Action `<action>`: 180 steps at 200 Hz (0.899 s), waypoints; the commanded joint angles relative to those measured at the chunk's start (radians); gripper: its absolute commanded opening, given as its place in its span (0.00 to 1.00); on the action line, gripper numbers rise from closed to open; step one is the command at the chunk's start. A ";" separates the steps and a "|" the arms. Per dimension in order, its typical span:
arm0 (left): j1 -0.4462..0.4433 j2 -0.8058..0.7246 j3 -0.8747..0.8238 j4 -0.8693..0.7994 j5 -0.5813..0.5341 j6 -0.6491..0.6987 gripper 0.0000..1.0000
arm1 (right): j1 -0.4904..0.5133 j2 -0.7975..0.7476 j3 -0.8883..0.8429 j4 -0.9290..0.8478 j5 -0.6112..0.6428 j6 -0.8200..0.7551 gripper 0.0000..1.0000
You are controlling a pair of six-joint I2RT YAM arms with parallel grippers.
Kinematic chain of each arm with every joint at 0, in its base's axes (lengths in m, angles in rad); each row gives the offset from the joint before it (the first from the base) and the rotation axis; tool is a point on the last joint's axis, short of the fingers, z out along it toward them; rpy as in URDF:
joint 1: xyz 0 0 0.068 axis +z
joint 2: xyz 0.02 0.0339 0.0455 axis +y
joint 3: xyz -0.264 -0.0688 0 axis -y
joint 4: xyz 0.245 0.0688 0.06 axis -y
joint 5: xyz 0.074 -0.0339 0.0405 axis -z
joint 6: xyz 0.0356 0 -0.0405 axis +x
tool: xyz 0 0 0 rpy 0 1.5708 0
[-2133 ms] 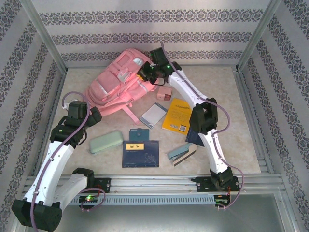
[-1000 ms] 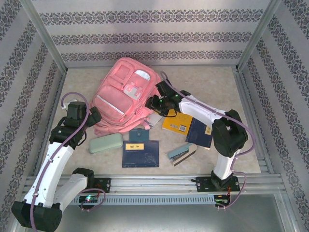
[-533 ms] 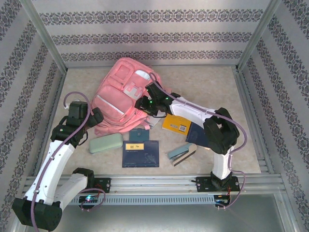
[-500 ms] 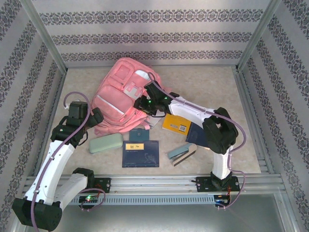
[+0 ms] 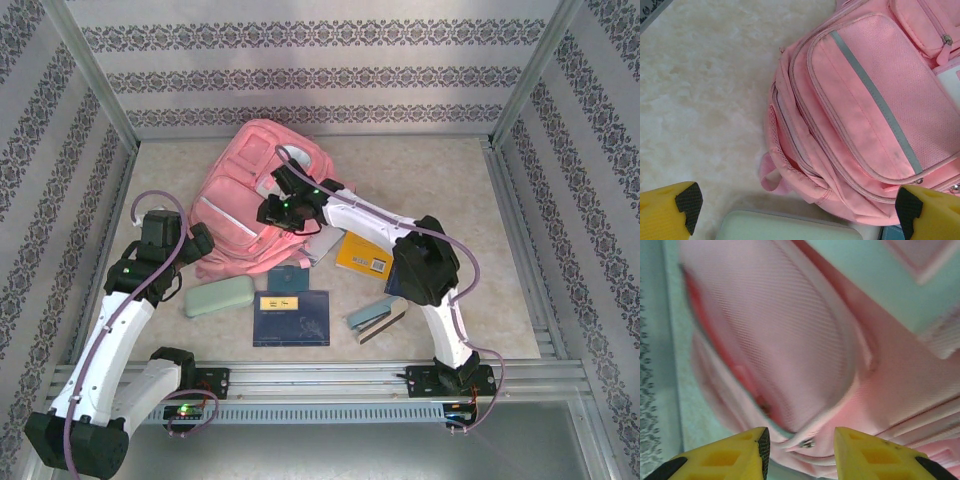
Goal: Pack the student bag
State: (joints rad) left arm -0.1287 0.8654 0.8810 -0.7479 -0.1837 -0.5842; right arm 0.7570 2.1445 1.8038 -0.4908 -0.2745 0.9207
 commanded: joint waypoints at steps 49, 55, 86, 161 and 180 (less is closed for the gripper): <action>0.012 -0.017 0.000 -0.012 0.008 -0.005 1.00 | -0.021 0.078 0.026 0.055 -0.019 0.104 0.40; 0.012 -0.016 -0.001 -0.011 0.010 -0.005 1.00 | -0.024 0.082 0.027 0.073 -0.027 0.126 0.40; 0.012 -0.017 -0.001 -0.010 0.013 -0.005 1.00 | -0.028 0.102 0.025 0.174 -0.045 0.241 0.28; 0.006 0.009 0.002 0.012 0.169 0.032 0.93 | -0.019 0.114 0.155 0.225 -0.060 0.343 0.00; -0.001 0.019 -0.010 0.020 0.238 0.026 0.91 | -0.012 0.141 0.289 0.153 -0.069 0.368 0.00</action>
State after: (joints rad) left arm -0.1287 0.8749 0.8810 -0.7471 -0.0578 -0.5755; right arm 0.7361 2.2719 1.9274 -0.3504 -0.3283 1.2369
